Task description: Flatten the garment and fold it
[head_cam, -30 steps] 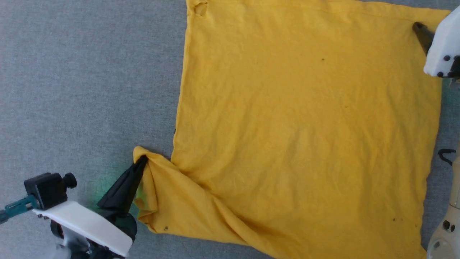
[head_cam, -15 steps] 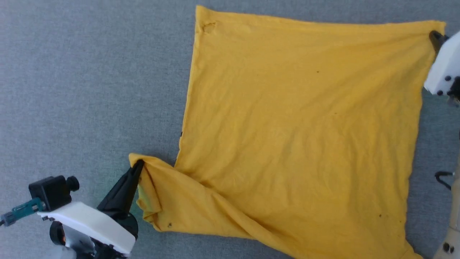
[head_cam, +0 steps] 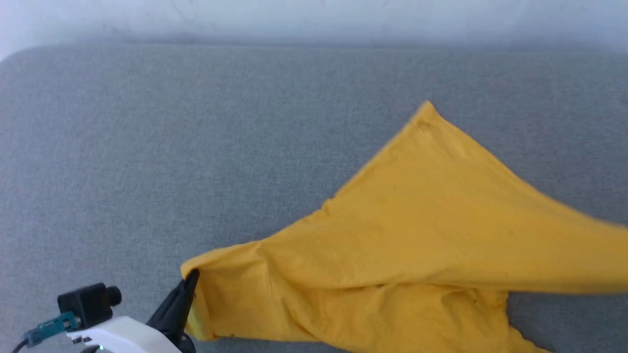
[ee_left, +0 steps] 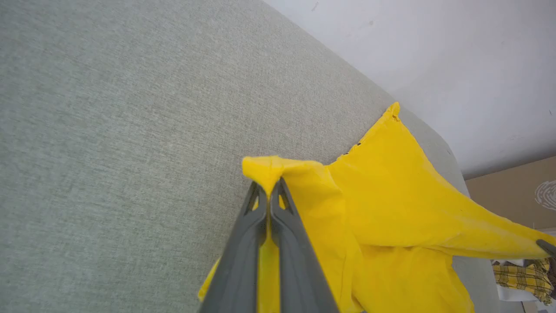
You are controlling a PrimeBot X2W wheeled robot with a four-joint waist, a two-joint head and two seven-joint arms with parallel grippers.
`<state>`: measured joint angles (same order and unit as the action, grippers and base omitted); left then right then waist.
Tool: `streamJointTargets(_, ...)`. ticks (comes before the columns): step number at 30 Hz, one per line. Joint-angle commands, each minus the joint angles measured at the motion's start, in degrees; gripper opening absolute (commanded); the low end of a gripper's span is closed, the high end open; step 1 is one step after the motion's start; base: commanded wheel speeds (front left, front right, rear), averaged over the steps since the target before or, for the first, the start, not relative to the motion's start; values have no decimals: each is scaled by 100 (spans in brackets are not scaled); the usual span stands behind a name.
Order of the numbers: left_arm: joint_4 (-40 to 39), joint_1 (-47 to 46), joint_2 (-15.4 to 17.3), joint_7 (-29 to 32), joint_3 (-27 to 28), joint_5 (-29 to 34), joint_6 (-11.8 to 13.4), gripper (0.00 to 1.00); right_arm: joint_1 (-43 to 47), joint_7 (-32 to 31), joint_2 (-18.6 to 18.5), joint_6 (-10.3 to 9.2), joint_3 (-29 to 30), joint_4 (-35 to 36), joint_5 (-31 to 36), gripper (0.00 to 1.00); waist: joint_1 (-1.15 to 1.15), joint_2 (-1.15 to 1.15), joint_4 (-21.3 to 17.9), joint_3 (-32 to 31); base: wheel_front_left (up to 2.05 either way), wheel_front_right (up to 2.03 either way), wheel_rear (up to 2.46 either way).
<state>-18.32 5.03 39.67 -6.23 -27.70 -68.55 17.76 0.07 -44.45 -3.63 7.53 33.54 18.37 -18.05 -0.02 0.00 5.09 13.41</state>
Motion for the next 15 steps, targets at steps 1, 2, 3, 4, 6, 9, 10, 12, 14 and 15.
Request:
streamJointTargets(1,-30,74,13,30,-25,13,39,0,259,-40,46,-4,95,93,-141,0,2,0,-204,-342,0,0,0)
streamJointTargets(2,-45,101,24,49,-44,15,59,0,510,-52,63,-4,162,140,-254,0,2,0,-223,-361,0,0,0)
streamJointTargets(3,-62,128,33,60,-56,18,80,0,754,-32,68,-4,215,92,-424,0,2,0,-241,-376,0,0,0)
streamJointTargets(4,-76,154,46,71,-66,24,106,0,989,29,70,-4,213,13,-541,0,2,0,-262,-389,0,0,0)
streamJointTargets(6,-102,207,64,79,-72,24,150,0,1374,242,72,-4,112,-268,-737,0,2,0,-305,-418,0,0,0)
streamJointTargets(9,-139,260,77,107,-89,19,209,0,1768,767,73,-4,-299,-806,-631,0,2,0,-348,-475,0,0,0)
streamJointTargets(10,-151,275,77,115,-93,15,230,0,1813,956,74,-4,-450,-998,-561,0,2,0,-370,-498,0,0,0)
streamJointTargets(12,-178,302,74,123,-96,1,257,0,1792,1342,74,-4,-807,-1451,-397,0,2,0,-415,-551,0,0,0)
streamJointTargets(14,-195,319,67,133,-101,-12,273,0,1709,1681,74,-4,-1130,-1850,-101,0,2,0,-456,-618,0,0,0)
streamJointTargets(15,-201,320,61,141,-107,-15,285,0,1652,1808,74,-4,-1215,-2040,12,0,2,0,-471,-651,0,0,0)
